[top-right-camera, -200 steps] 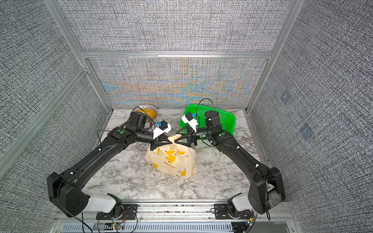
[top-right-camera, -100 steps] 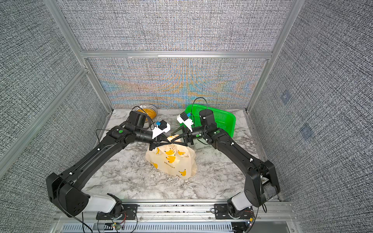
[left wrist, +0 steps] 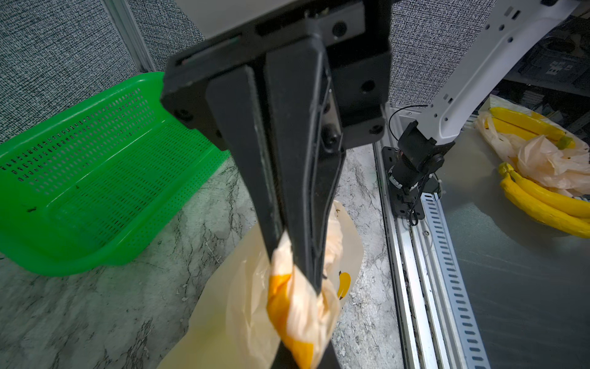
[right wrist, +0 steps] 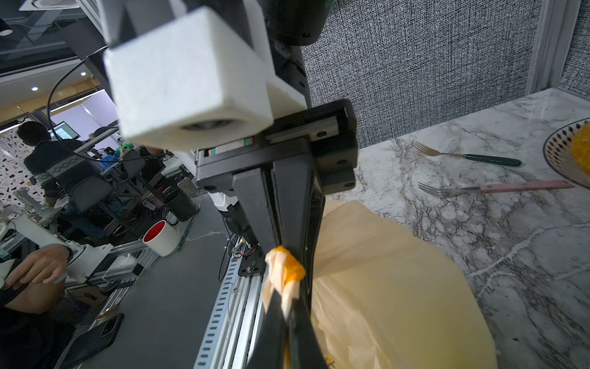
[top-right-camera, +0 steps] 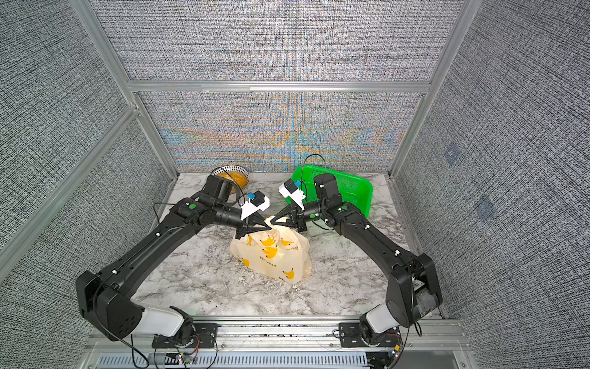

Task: Place the banana into a plastic bag & tie a knot
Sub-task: Cross the plastic bag at the center of the board, then tie the plastic bag at the center of the board.

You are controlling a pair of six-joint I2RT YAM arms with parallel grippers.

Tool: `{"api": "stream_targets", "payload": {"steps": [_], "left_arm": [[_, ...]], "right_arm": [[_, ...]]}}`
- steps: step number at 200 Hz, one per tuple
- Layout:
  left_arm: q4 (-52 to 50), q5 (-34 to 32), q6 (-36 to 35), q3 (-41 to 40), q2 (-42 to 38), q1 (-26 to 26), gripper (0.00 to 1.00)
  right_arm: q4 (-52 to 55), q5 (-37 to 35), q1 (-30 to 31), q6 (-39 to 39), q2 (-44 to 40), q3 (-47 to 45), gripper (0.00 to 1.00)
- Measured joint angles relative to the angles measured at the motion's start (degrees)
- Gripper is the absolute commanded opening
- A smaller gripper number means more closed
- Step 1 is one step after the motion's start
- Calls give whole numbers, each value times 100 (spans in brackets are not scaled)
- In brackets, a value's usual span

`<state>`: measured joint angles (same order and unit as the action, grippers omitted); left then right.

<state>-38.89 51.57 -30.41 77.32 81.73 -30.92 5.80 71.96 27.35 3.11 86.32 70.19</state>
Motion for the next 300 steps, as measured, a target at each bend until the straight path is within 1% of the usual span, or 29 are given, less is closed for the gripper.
{"api": "stream_targets", "payload": {"steps": [15, 26, 40, 46, 54, 60, 88, 97, 105, 121, 128, 138, 147, 160, 182, 202, 225, 240, 251, 267, 287, 300], "left_arm": [[2, -2, 0, -9, -42, 4, 39], [15, -9, 11, -13, -90, 20, 46], [138, -111, 149, -114, -243, 31, 62], [271, -232, 240, -221, -358, 31, 67], [566, -494, 518, -455, -588, 31, 70], [789, -723, 734, -636, -756, 24, 75], [1733, -2065, 2033, -1362, -1705, 26, 76], [1996, -2332, 2463, -1504, -2020, 22, 75], [2188, -2494, 2850, -1604, -2286, -2, 73], [2382, -2610, 3576, -1674, -2643, -79, 66], [2400, -2612, 3836, -1668, -2708, -116, 59], [2352, -2605, 4179, -1641, -2750, -181, 53], [2280, -2579, 4411, -1626, -2752, -247, 46], [2120, -2522, 4776, -1716, -2782, -348, 43], [2124, -2369, 5392, -2052, -2844, -544, 39], [2302, -2264, 5928, -2358, -2868, -608, 39], [3008, -2140, 6555, -2852, -2872, -619, 54], [3309, -2149, 6898, -3091, -2774, -632, 59], [3488, -2177, 7049, -3206, -2741, -634, 60], [3821, -2358, 7289, -3370, -2719, -634, 63], [4076, -2632, 7541, -3587, -2721, -634, 71], [4277, -2804, 7652, -3759, -2778, -634, 72]], "right_arm": [[-2, 33, 4, -4, 0, 7, 0], [-11, 46, 2, -92, 4, 7, 0], [-98, 46, -20, -374, 28, 0, 0], [-177, 39, -33, -542, 31, -17, 0], [-282, 11, -42, -763, 13, -55, 0], [-345, -24, -46, -922, -9, -83, 0], [-658, -186, -118, -1663, -70, -175, 0], [-772, -225, -140, -1893, -61, -236, 0], [-833, -269, -146, -2081, -46, -289, 0], [-1012, -352, -151, -2439, -11, -400, 0], [-1145, -389, -155, -2597, -9, -466, 0], [-1373, -417, -153, -2837, -7, -566, 0], [-1578, -426, -149, -3053, 2, -649, 0], [-1897, -468, -144, -3357, 35, -745, 0], [-2455, -535, -125, -3897, 81, -881, 0], [-2962, -575, -66, -4343, 120, -979, 0], [-3609, -688, 20, -4918, 210, -1108, 0], [-3995, -728, 116, -5324, 299, -1182, 0], [-4214, -737, 203, -5552, 339, -1215, 0], [-4439, -761, 306, -5796, 354, -1233, 0], [-4660, -846, 345, -6013, 356, -1276, 0], [-4780, -883, 372, -6157, 372, -1322, 0]]}}
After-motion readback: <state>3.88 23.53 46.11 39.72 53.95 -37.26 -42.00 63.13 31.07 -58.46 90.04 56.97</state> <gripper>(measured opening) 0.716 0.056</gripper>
